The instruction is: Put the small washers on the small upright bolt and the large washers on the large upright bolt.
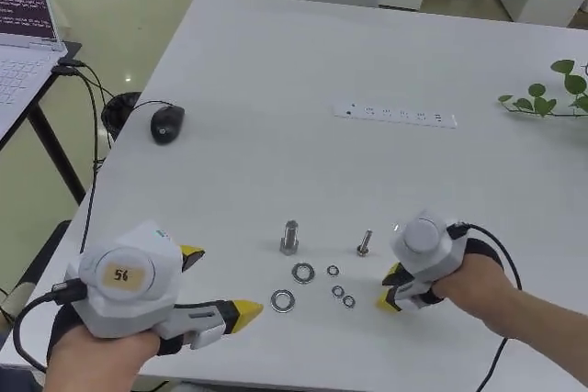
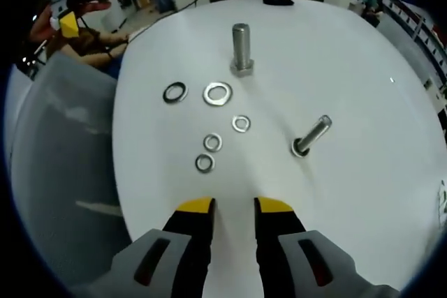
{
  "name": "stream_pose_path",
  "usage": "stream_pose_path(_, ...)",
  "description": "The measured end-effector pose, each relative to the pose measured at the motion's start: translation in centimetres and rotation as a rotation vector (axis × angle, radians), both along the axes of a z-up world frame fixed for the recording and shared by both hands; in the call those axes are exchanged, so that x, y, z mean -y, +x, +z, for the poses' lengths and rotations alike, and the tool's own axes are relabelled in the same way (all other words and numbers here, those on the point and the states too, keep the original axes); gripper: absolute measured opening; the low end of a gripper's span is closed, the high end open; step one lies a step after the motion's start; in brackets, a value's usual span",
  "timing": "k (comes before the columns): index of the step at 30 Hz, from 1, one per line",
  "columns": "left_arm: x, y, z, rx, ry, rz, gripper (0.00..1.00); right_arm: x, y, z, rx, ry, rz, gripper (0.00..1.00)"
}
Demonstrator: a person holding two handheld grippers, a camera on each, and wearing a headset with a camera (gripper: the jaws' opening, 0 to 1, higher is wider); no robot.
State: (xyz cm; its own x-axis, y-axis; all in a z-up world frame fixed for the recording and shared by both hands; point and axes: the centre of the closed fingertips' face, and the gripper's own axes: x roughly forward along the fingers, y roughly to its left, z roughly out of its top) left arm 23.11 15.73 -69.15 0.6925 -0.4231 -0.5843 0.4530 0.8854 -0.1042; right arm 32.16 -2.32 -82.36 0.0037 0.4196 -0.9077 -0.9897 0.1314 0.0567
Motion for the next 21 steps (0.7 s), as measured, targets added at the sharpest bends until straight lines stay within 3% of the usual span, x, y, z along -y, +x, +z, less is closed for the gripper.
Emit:
stream_pose_path(7, 0.4, -0.1, -0.1, -0.003, 0.000, -0.013, 0.64, -2.3, -1.5, 0.2, -0.002, 0.040, 0.043, 0.24)
stream_pose_path(21, 0.3, -0.1, -0.1, 0.002, -0.005, -0.001, 0.64, -3.2, -1.9, 0.1, 0.053, -0.018, 0.253, 0.19)
